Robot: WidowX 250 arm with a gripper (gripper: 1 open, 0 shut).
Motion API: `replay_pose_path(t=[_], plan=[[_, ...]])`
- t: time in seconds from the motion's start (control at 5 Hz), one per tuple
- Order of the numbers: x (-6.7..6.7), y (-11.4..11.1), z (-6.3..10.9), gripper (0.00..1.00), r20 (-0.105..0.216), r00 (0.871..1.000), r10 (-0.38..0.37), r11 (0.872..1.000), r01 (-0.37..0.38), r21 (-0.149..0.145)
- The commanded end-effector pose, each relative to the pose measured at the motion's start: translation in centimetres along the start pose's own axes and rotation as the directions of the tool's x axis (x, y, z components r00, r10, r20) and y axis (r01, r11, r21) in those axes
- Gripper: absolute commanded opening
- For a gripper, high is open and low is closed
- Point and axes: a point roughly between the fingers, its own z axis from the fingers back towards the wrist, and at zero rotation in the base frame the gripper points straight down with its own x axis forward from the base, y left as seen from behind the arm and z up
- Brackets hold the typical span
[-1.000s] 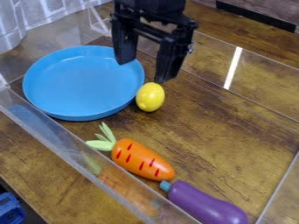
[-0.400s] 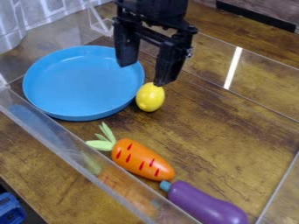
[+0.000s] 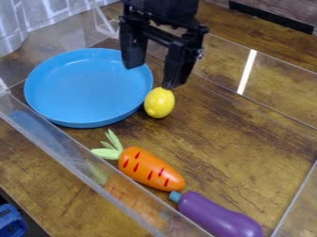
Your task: Move the carrot to the right side
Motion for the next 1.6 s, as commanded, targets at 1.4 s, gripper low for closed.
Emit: replay_pose_path(t=[1.4], plan=[[0.7, 0.9, 0.4, 1.0, 0.061, 0.997, 0.037, 0.999, -0.037, -0.001]])
